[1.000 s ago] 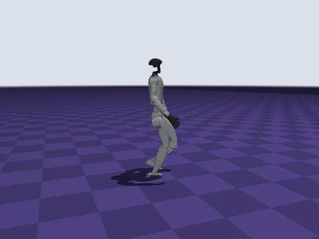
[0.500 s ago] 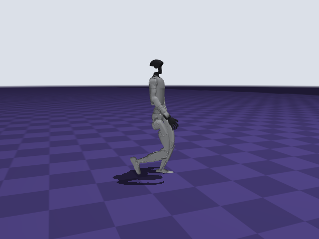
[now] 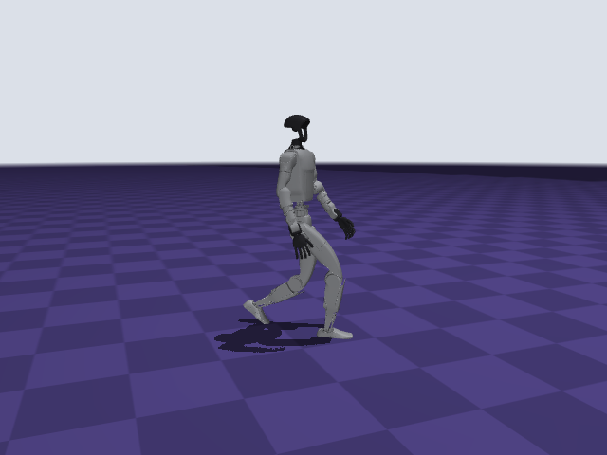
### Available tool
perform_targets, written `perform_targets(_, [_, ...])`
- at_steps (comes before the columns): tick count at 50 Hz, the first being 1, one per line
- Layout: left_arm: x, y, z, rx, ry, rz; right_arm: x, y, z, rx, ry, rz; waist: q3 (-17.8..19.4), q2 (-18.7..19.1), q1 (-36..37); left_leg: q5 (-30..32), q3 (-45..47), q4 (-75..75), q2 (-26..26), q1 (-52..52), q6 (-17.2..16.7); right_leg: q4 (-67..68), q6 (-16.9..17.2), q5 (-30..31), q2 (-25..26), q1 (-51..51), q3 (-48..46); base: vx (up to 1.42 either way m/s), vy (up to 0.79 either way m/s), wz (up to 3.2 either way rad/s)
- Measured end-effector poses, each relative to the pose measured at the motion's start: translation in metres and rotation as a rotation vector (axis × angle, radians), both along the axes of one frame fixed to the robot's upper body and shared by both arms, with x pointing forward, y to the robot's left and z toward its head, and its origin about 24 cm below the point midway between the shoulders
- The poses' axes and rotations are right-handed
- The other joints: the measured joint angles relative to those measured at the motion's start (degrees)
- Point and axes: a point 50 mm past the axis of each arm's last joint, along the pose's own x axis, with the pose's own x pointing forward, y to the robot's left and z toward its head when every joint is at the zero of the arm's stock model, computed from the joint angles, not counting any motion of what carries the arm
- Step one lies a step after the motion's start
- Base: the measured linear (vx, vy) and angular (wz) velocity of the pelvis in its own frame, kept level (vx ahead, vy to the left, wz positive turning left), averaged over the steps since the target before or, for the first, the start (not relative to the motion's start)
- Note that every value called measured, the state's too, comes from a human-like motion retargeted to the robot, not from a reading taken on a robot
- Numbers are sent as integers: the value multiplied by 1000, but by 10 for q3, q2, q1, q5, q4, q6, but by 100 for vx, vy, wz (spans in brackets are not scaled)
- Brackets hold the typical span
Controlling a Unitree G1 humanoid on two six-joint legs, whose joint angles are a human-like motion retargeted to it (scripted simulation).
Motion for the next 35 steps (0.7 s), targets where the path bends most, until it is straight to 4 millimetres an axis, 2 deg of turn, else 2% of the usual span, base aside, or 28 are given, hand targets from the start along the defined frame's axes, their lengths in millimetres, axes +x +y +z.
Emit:
perform_targets(2, [-17,-4,-10,-7,82,-12,11,-1,4,-3,-37,38,5,31,5,82,-2,122,38,-50,-33,-2,-29,-13,46,19,-9,73,-14,-60])
perform_targets(3, [-24,-6,-14,-7,118,-21,18,-1,6,-6,-63,57,5,40,9,114,0,173,53,-79,-39,-7,-40,-21,63,30,-8,73,-13,-67])
perform_targets(5, [-36,-6,-20,1,181,-37,35,-3,13,-16,-126,95,5,47,19,132,12,261,82,-140,-23,-24,-52,-38,88,57,1,72,-13,-65])
perform_targets(10, [-54,5,-25,39,257,-17,86,-4,38,-50,-326,171,11,32,52,23,46,334,132,-288,71,-105,-50,-69,118,168,46,69,-13,-63])
perform_targets(12, [-61,12,-26,51,268,19,104,-3,49,-57,-401,196,16,21,66,-15,61,294,131,-330,96,-135,-47,-83,119,223,71,69,-11,-77])
perform_targets(15, [-74,22,-28,63,286,84,125,2,64,-44,-493,229,22,4,83,-42,82,180,109,-370,103,-167,-46,-107,109,300,109,72,-8,-95])
perform_targets(17, [-83,27,-29,67,298,124,134,6,71,-30,-532,244,24,-6,90,-32,92,71,82,-382,87,-186,-43,-118,98,342,135,75,-4,-98])
perform_targets(20, [-90,33,-28,74,303,155,143,12,78,-19,-561,265,19,-24,90,16,92,-134,23,-383,50,-214,-36,-128,77,390,164,77,0,-70])
perform_targets(22, [-91,37,-27,83,300,159,144,15,77,-15,-555,272,11,-33,89,51,82,-263,-10,-373,35,-216,-33,-140,68,406,176,76,4,-50])
perform_targets(25, [-97,42,-27,96,308,173,137,19,69,-9,-513,278,1,-39,92,61,68,-287,-32,-388,32,-175,-33,-167,66,419,180,77,7,-69])
perform_targets(28, [-104,48,-27,116,332,191,122,23,55,3,-427,270,-5,-64,96,79,70,-223,-59,-386,51,-93,-14,-183,44,433,191,77,9,-80])
perform_targets(30, [-111,52,-28,126,359,203,106,27,42,18,-348,259,-5,-88,95,75,79,-155,-79,-386,71,-15,15,-170,25,436,196,71,11,-72])
perform_targets(33, [-116,56,-28,127,390,197,81,33,25,58,-224,244,-4,-125,88,39,100,-97,-107,-368,109,131,91,-54,-3,410,202,61,10,-58])
perform_targets(35, [-113,60,-26,129,390,175,71,37,19,83,-167,235,-3,-140,83,20,107,-90,-114,-350,125,217,123,25,-14,374,199,51,7,-40])
